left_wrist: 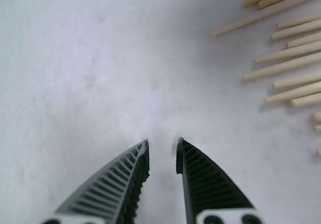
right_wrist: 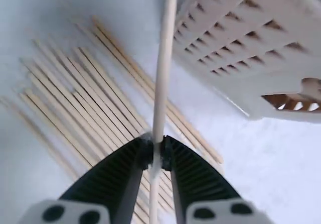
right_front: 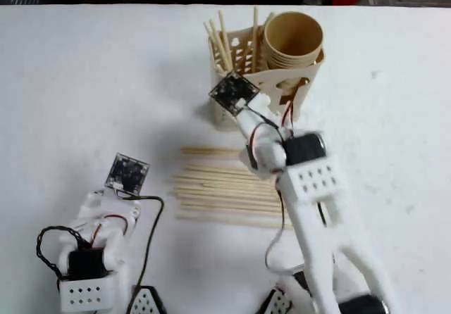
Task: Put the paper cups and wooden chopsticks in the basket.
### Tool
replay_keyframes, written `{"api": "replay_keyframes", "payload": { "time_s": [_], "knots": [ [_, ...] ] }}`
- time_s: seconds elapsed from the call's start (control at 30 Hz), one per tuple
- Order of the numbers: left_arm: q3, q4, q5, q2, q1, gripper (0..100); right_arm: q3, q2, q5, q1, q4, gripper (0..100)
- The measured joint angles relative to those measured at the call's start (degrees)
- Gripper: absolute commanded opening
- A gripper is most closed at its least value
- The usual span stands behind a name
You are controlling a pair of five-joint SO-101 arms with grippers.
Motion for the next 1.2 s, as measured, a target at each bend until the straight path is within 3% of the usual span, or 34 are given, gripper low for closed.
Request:
{"api": "replay_keyframes", "payload": {
  "time_s": [0.3,0.47,0.67,0.83,1.2],
  "knots": [
    [0.0,0.0,0.0,0.0,0.0,11,-20.0,-7.4,-10.3,-2.5,2.5,1.9],
    [0.0,0.0,0.0,0.0,0.0,11,-35.6,2.5,-14.6,-2.5,0.5,1.9],
    [0.0,0.0,0.0,0.0,0.0,11,-51.0,18.5,-15.3,-2.5,-11.6,2.2],
    [0.0,0.0,0.0,0.0,0.0,11,-54.9,26.5,-15.3,-2.5,-19.0,2.5],
    [0.0,0.0,0.0,0.0,0.0,11,-54.9,31.4,-15.3,0.4,-20.2,2.5]
  ]
}}
